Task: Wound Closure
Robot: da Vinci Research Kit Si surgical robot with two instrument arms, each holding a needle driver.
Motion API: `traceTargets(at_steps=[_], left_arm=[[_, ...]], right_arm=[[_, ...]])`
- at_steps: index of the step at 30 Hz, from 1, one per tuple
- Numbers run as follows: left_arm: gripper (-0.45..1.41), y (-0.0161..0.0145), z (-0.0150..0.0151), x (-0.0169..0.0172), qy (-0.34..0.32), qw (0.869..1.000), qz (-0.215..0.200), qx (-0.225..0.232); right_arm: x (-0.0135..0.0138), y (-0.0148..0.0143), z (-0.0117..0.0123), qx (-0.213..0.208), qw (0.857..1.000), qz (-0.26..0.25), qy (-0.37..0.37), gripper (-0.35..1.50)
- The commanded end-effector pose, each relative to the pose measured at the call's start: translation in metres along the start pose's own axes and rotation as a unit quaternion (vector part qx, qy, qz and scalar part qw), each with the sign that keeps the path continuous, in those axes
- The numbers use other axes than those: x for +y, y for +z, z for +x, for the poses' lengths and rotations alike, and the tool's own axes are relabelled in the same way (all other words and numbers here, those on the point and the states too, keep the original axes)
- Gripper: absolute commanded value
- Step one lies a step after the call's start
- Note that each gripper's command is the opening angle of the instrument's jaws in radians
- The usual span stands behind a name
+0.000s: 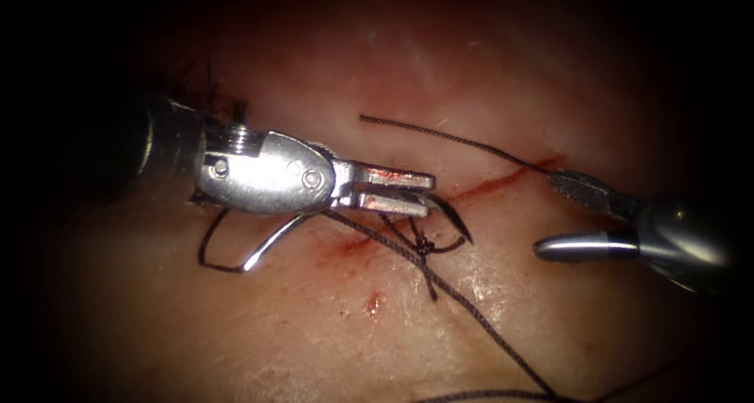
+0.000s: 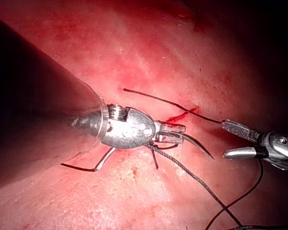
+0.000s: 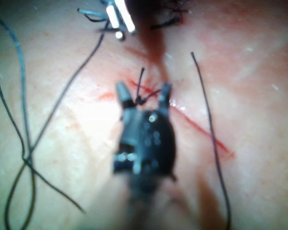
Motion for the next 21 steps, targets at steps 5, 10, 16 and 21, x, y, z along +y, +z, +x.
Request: traceTargets(at_steps=[5,10,16,21], left_arm=[[-0.45,0.0018,-0.0006,0.0017,0.078,0.994,-0.064,-0.044],[-0.45,0.0015,0.0001,0.0032,0.148,0.982,-0.073,-0.086],[-0.45,0.0007,0.0017,0.0057,0.249,0.955,-0.060,-0.148],[-0.45,0.0001,0.0035,0.0077,0.298,0.941,-0.041,-0.156]], right_arm=[[-0.0017,0.0004,-0.0004,-0.004,0.999,0.033,0.001,1.18],[-0.0013,0.0006,0.0002,-0.014,0.999,0.036,0.015,1.18],[0.0004,0.0005,0.0028,-0.040,0.997,0.031,0.065,1.18],[0.0012,0.0012,0.0039,-0.062,0.986,0.028,0.155,1.03]])
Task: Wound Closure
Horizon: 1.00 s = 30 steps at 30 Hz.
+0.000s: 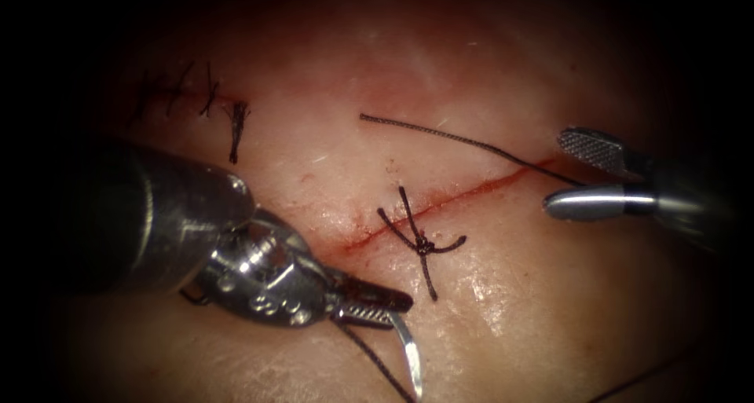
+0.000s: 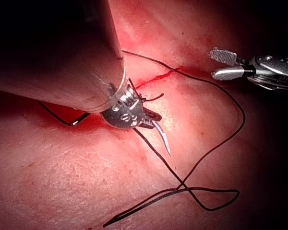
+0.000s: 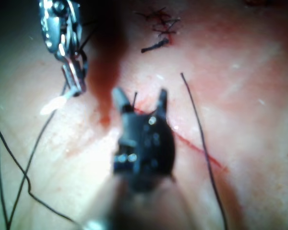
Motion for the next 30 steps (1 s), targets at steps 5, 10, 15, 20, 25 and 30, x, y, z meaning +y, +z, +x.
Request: traceTargets(at_steps=[5,10,15,20,25,30], left_arm=[[-0.45,0.0003,0.0018,-0.0002,0.016,1.000,0.022,-0.008],[-0.45,0.0002,0.0007,-0.0015,0.005,0.999,0.032,-0.018],[-0.45,0.0007,-0.0023,-0.0018,-0.015,0.999,0.031,-0.006],[-0.45,0.0022,-0.0065,-0.0004,-0.036,0.999,0.031,-0.002],[-0.45,0.0042,-0.0085,0.0020,-0.069,0.997,0.031,0.000],[0.79,0.0048,-0.0080,0.0029,-0.199,0.979,0.025,0.022]], right_arm=[[-0.0009,0.0040,-0.0004,-0.076,0.994,0.058,0.055,0.89],[-0.0014,0.0057,-0.0008,-0.080,0.994,0.063,0.036,0.89],[-0.0012,0.0050,-0.0007,-0.070,0.996,0.045,0.030,0.91],[-0.0007,0.0037,-0.0004,-0.049,0.998,0.023,0.031,0.91],[-0.0003,0.0025,0.0000,-0.027,0.999,0.013,0.025,0.98],[-0.0003,0.0025,-0.0005,-0.025,0.999,0.009,0.022,0.99]])
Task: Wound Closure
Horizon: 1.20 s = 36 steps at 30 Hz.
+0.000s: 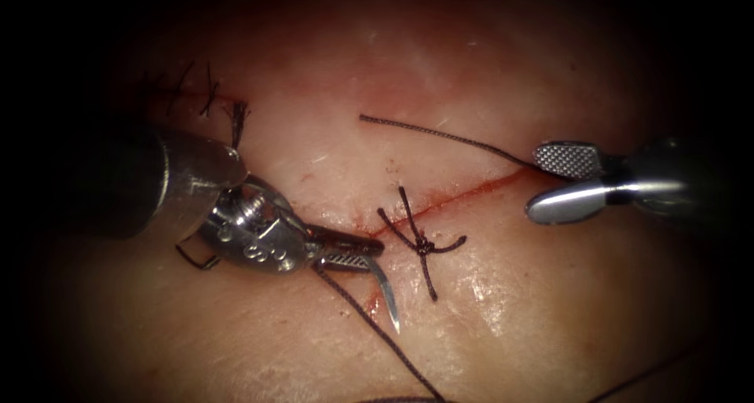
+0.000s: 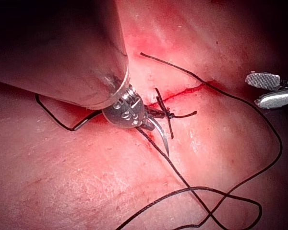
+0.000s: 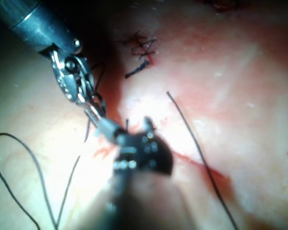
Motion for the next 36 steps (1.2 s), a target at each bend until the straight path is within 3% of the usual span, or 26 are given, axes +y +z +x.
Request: traceTargets(at_steps=[1,4,13,16,18,21,23,24,30,36], left_arm=[[0.91,0.0007,0.0004,0.0006,-0.037,0.999,-0.002,0.006],[1.09,-0.0004,0.0011,0.0003,-0.088,0.996,-0.018,0.027],[1.25,-0.0058,0.0032,-0.0013,-0.194,0.977,-0.015,0.088],[1.23,-0.0076,0.0036,-0.0003,-0.299,0.951,-0.009,0.084],[1.08,-0.0085,0.0038,0.0011,-0.387,0.919,0.005,0.075],[0.61,-0.0087,0.0036,0.0036,-0.467,0.878,0.033,0.099],[0.17,-0.0081,0.0033,0.0056,-0.475,0.870,0.064,0.117],[0.10,-0.0073,0.0031,0.0069,-0.484,0.863,0.081,0.122],[0.14,-0.0025,0.0014,0.0109,-0.514,0.842,0.131,0.100],[0.07,-0.0017,-0.0001,0.0112,-0.517,0.838,0.150,0.088]], right_arm=[[-0.0002,0.0010,-0.0008,-0.001,1.000,0.002,0.000,1.01],[-0.0002,0.0010,-0.0008,-0.001,1.000,0.002,-0.003,1.01],[-0.0003,0.0011,-0.0013,-0.001,1.000,0.001,-0.005,1.01],[-0.0004,0.0012,-0.0014,-0.001,1.000,0.001,-0.005,1.01],[-0.0005,0.0012,-0.0015,-0.001,1.000,0.001,-0.005,1.01],[-0.0005,0.0012,-0.0015,-0.001,1.000,0.001,-0.005,1.01],[-0.0005,0.0013,-0.0015,0.000,1.000,0.000,-0.005,1.01],[-0.0006,0.0014,-0.0015,0.000,1.000,0.000,-0.005,1.01],[-0.0009,0.0015,-0.0016,0.000,1.000,0.000,-0.005,1.01],[-0.0011,0.0015,-0.0017,0.000,1.000,0.000,-0.008,1.01]])
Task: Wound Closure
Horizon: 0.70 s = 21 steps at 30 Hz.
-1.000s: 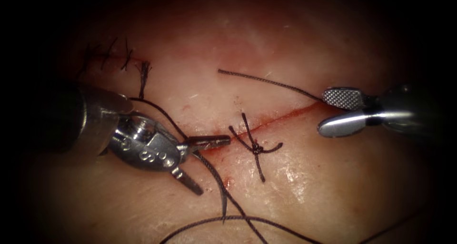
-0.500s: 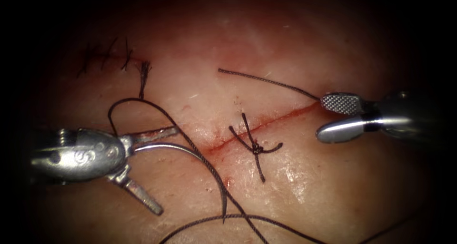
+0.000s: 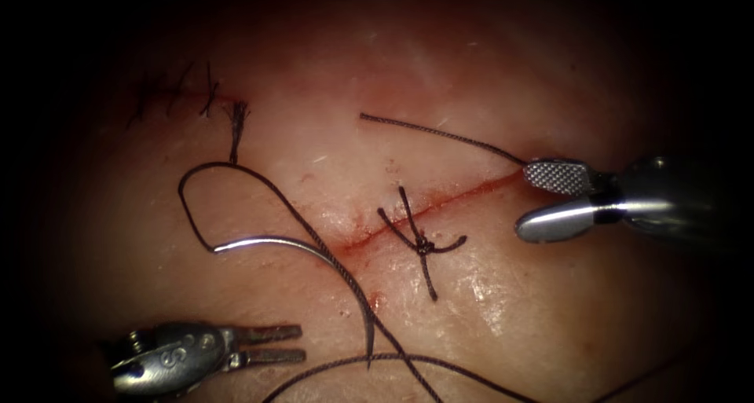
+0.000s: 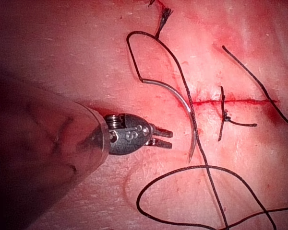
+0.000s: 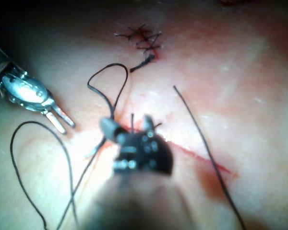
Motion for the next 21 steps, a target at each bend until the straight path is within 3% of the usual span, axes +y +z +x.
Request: traceTargets(at_steps=[1,6,9,10,21], left_arm=[[0.04,0.0007,-0.0009,0.0007,-0.004,1.000,0.003,0.000],[0.04,0.0021,-0.0011,0.0014,-0.031,0.999,0.024,0.004],[0.66,0.0035,-0.0015,0.0027,-0.090,0.995,0.034,0.009],[0.77,0.0040,-0.0016,0.0031,-0.099,0.994,0.042,0.011],[0.79,0.0066,-0.0017,0.0060,-0.140,0.983,0.122,0.001]], right_arm=[[-0.0004,0.0008,-0.0007,-0.001,1.000,0.002,0.000,1.01],[-0.0004,0.0012,-0.0006,0.000,1.000,0.000,0.001,1.01],[-0.0005,0.0012,-0.0007,0.000,1.000,0.000,0.000,1.01],[-0.0005,0.0012,-0.0008,0.000,1.000,0.000,0.000,1.01],[-0.0005,0.0013,-0.0009,0.000,1.000,0.000,-0.003,1.01]])
